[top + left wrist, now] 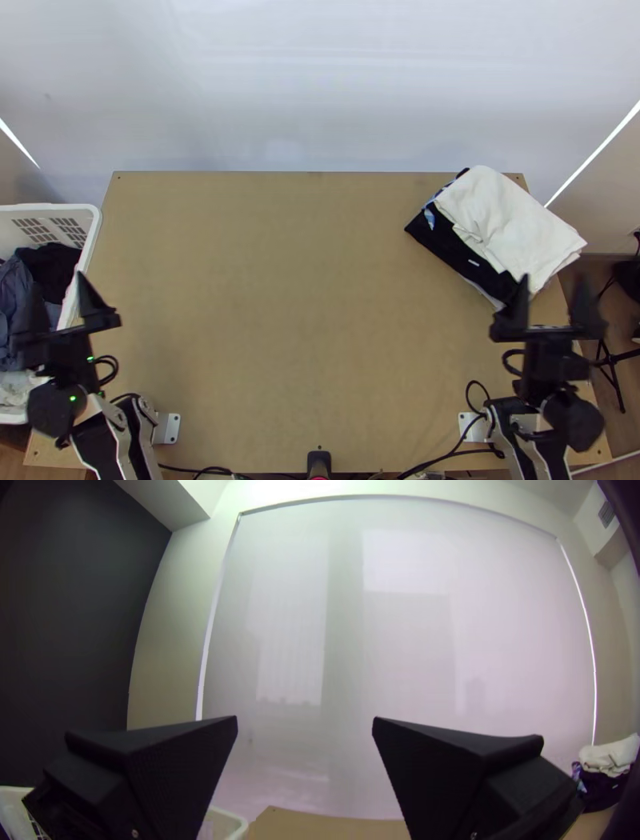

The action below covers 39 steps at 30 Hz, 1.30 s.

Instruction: Fold the t-shirt

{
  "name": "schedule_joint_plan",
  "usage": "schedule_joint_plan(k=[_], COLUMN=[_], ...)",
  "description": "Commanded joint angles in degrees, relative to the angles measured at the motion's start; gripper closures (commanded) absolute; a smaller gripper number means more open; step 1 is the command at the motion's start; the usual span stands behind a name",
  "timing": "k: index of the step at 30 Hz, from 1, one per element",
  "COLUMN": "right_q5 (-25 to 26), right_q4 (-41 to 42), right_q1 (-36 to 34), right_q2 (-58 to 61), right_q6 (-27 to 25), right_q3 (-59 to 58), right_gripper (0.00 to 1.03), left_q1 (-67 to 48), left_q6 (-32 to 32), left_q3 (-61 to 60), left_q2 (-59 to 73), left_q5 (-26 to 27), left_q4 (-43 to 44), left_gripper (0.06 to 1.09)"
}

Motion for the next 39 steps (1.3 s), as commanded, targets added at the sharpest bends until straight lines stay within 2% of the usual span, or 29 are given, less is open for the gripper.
schedule_joint_plan(k=[1, 5, 11, 13, 15, 17, 19, 20, 21, 22, 39], right_q5=[-0.3, -0.3, -0.3, -0.3, -0.4, -0.5, -0.7, -0.7, -0.7, -0.8, -1.0], right_q4=[-1.8, -2.2, -4.7, -9.3, -14.0, -22.1, -35.0, -38.0, -37.7, -41.0, -40.7], right_q1=[0.7, -2.8, -6.8, -6.8, -6.5, -6.4, -5.7, -5.0, -4.2, -4.2, -5.2], right_q2=[1.6, 8.4, 15.6, 15.6, 14.8, 9.0, -1.3, -5.5, -5.4, -5.4, -5.3], right_q6=[2.3, 3.6, 6.7, 6.5, 5.9, 4.5, 4.0, 4.1, 4.1, 3.0, 2.9], right_q3=[-7.1, -7.1, -7.1, -7.1, -7.1, -7.1, -7.0, -7.0, -7.0, -6.6, -6.7], right_gripper=[0.05, 0.05, 0.05, 0.05, 0.05, 0.05, 0.05, 0.05, 0.05, 0.05, 0.05], left_q1=[-11.2, -12.7, -13.0, -13.1, -13.6, -13.9, -13.8, -13.8, -13.8, -13.8, -13.8], left_q6=[7.3, 7.8, 7.6, 6.4, 6.4, 6.7, 6.5, 6.5, 6.4, 6.4, 6.4], left_q3=[-9.6, -11.1, -11.2, -10.9, -10.9, -10.9, -10.8, -10.8, -10.8, -10.8, -10.8], left_q2=[-1.1, -1.1, -1.2, -1.1, -1.1, -1.1, -1.0, -0.9, -1.0, -1.0, -1.1], left_q5=[-9.5, -11.6, -12.3, -12.3, -12.3, -12.4, -12.4, -12.4, -12.4, -12.4, -12.4], left_q4=[1.8, -0.4, -11.0, -16.0, -16.4, -16.7, -17.1, -17.2, -17.2, -17.1, -17.1], left_gripper=[0.1, 0.1, 0.1, 0.1, 0.1, 0.1, 0.1, 0.1, 0.1, 0.1, 0.1])
